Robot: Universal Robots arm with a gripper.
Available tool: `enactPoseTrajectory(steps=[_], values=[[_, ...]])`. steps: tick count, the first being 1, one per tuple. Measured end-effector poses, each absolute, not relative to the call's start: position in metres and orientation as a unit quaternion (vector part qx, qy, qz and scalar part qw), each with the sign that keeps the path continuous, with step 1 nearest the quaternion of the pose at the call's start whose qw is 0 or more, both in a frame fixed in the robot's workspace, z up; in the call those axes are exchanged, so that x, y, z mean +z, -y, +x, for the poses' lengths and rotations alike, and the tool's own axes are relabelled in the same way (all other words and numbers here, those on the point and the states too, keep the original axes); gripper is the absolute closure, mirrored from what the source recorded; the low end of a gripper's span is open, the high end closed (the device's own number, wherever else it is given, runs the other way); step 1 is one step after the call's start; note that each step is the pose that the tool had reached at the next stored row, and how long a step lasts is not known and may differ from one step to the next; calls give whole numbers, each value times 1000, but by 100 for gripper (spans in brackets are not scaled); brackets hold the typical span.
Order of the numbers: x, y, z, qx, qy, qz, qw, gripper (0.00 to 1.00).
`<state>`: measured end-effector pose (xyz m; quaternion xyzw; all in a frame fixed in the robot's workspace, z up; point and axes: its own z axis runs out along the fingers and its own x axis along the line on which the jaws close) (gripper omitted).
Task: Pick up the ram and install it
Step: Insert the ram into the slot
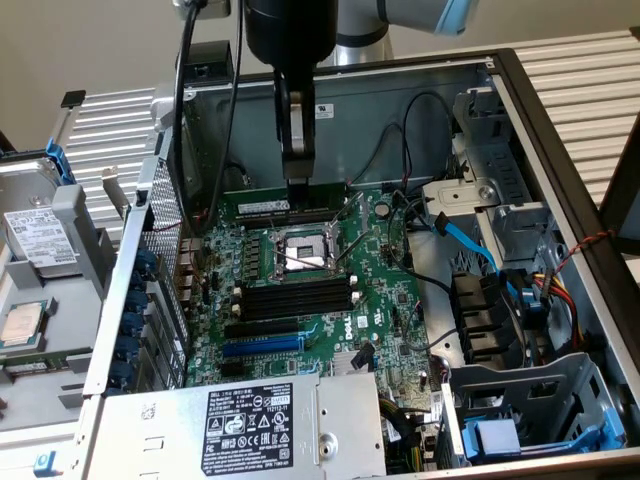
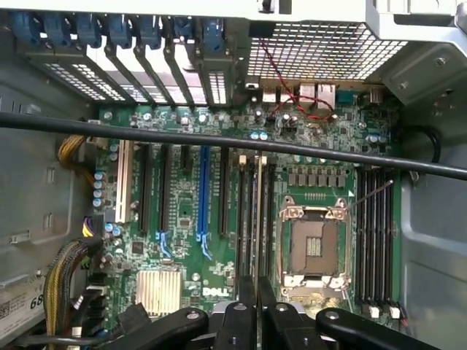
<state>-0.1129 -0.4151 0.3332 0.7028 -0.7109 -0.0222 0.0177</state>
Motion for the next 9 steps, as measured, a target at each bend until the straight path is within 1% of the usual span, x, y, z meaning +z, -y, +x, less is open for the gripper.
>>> enactPoseTrajectory(steps=[9], values=[[318, 415, -111, -23, 705, 708, 19, 87]])
